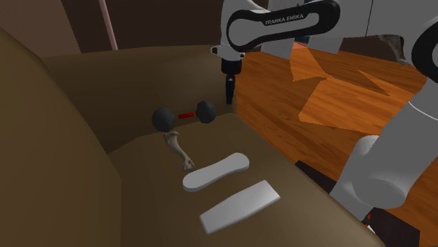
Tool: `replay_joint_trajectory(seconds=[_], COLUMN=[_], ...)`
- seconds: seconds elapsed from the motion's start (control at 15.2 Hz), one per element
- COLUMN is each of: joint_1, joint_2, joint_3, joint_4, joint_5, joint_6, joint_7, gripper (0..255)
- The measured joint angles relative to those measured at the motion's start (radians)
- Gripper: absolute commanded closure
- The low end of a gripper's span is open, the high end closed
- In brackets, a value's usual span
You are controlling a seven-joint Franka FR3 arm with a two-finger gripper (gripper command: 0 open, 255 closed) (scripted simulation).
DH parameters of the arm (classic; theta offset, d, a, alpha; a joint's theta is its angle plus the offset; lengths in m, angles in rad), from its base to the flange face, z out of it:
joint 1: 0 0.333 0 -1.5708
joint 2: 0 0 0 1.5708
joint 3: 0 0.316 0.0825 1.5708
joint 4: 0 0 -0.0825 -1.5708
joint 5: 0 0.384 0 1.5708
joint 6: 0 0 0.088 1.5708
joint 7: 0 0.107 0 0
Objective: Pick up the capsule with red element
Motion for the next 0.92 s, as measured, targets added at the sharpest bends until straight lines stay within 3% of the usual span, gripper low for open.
replay_joint_trajectory(seconds=[0.92], joint_1=[0.1], joint_2=[0.426], joint_3=[0.101], joint_4=[0.479], joint_5=[0.04], joint_6=[-0.095], joint_7=[-0.29], gripper=[0])
